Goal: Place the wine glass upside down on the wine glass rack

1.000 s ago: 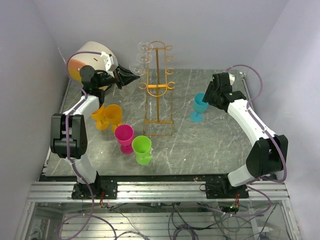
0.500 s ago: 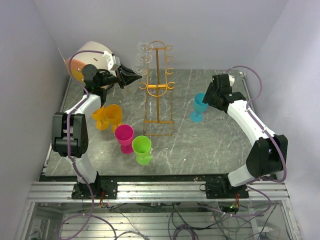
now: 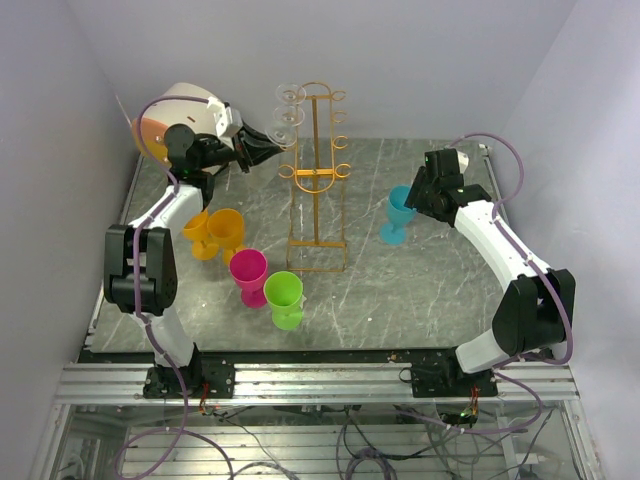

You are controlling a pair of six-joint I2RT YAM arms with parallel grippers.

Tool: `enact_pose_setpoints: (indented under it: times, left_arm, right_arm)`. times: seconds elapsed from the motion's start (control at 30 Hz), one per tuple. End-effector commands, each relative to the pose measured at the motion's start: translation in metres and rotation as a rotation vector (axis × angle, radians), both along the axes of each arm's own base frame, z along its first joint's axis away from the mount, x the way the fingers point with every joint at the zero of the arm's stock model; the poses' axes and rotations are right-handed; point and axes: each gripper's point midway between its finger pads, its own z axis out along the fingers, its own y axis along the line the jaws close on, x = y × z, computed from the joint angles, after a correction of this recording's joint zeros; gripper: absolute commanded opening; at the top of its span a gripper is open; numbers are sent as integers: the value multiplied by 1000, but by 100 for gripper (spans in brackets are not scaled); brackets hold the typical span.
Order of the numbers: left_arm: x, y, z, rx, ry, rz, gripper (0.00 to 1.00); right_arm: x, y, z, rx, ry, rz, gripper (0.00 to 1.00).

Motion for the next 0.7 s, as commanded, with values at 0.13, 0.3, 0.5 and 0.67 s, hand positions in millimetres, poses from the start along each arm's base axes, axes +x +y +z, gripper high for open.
enact_pose_setpoints:
  times: [0.13, 0.3, 0.5, 0.67]
  left_arm:
    - [-5, -8, 17, 5, -93, -26, 7]
    - [-7, -11, 12, 13, -99, -37, 7]
    - [-4, -14, 6, 18, -80, -38, 7]
    - [0, -17, 1, 30, -67, -35, 7]
  right_arm:
    - [0, -2, 7, 16, -32, -10, 58]
    - [-1, -3, 8, 12, -33, -10, 58]
    - [0, -3, 5, 8, -25, -6, 57]
    - [0, -3, 2, 5, -20, -4, 57]
